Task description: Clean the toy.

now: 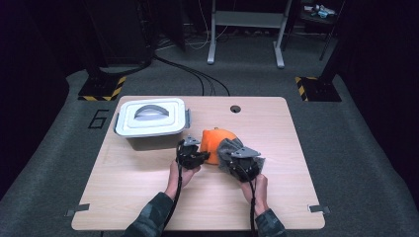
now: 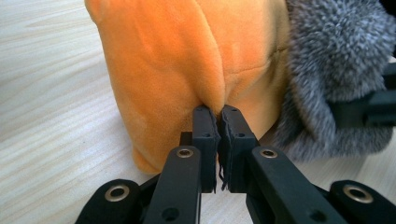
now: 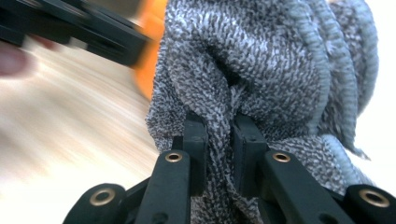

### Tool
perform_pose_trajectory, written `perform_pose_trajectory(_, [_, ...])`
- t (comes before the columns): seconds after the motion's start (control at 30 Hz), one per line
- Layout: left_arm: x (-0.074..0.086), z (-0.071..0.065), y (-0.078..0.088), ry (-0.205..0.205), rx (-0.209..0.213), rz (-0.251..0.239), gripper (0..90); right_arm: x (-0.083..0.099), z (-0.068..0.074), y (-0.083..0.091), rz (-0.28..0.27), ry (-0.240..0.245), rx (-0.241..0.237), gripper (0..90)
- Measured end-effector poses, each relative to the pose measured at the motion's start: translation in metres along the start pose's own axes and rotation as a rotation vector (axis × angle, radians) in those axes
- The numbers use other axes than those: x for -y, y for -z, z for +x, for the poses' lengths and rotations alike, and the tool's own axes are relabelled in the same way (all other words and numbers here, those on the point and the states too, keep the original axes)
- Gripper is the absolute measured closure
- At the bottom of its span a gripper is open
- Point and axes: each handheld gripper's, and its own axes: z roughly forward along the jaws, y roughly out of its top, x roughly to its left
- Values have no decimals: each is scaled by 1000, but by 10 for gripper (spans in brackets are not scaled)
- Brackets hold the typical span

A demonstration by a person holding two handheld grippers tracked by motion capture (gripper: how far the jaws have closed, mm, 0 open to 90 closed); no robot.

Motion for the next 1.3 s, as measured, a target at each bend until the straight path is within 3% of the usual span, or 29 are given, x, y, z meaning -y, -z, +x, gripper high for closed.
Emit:
perform_pose_trajectory(0.17, [0, 0, 0, 0, 4, 4, 853, -13, 15, -10, -3, 45, -30, 777])
perform_pose_trajectory(0.3, [0, 0, 0, -15, 7, 4, 854, -12, 12, -16, 21, 34, -25, 779])
perform_pose_trajectory(0.53, [0, -1, -1, -13, 14, 2, 854, 1, -5, -16, 53, -10, 8, 781])
perform_pose_trajectory(0.8, [1, 1, 0, -19, 28, 0, 854, 11, -38, -8, 72, -83, 81, 781])
perform_pose_trajectory(0.97, [1, 1, -1, -26, 29, -3, 854, -6, -46, 8, 12, -90, 94, 780])
perform_pose_trajectory(1.03, [1, 1, -1, -24, 30, -3, 853, -19, -44, 11, -8, -60, 84, 779])
perform_pose_trajectory(1.17, [1, 1, -1, -25, 34, -1, 852, -36, -36, 5, -29, -36, 73, 777])
perform_pose_trajectory(1.3, [1, 1, 0, -25, 45, -1, 844, -38, -32, -8, 5, -36, 81, 779])
